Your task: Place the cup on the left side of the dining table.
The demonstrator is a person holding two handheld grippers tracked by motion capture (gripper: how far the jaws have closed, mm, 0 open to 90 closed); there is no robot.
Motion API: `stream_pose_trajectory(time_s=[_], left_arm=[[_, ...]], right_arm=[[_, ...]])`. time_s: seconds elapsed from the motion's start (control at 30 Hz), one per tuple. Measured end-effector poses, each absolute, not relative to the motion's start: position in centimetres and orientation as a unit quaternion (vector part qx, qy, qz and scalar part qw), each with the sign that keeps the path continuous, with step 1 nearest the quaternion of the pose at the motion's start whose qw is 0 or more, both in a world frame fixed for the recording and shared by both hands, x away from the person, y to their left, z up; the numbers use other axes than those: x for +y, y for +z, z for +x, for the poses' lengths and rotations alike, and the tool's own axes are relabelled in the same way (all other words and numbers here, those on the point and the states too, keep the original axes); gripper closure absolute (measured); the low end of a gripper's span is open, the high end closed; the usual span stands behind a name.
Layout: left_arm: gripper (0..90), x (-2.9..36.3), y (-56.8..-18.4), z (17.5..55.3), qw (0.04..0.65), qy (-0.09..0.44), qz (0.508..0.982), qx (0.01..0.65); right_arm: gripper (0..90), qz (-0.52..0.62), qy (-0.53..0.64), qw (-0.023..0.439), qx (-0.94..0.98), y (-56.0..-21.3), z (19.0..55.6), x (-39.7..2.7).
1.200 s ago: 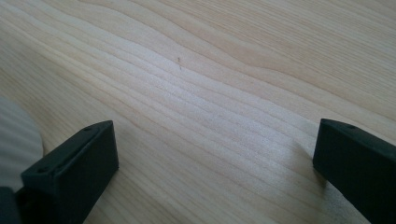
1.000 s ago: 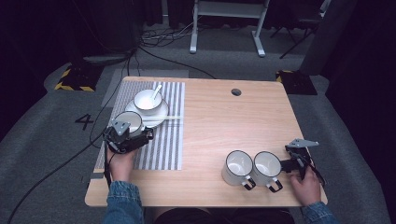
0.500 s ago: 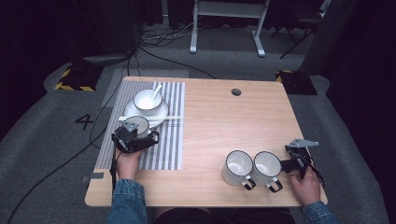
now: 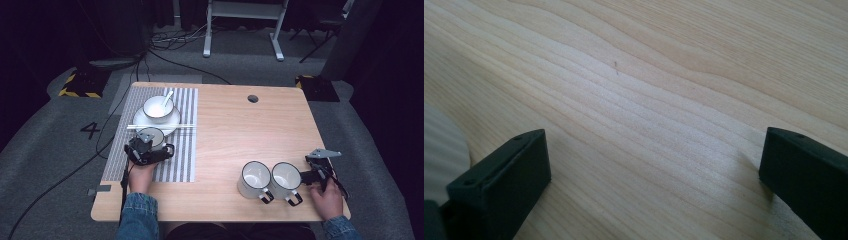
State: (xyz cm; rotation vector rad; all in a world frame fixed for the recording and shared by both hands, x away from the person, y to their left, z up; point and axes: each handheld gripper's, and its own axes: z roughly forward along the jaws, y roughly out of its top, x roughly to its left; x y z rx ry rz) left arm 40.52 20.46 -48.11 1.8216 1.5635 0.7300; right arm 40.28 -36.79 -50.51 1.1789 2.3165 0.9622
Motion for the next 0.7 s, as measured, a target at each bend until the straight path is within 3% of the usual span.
stream_pose_trajectory(time_s=[0.7], left_arm=[[3.0,20.9,-48.3,39.4,0.307,0.259,0.691,0.601]], right_arm=[[0.2,0.417,0.341,0.184,0.822,-50.5,40.3,-36.8]])
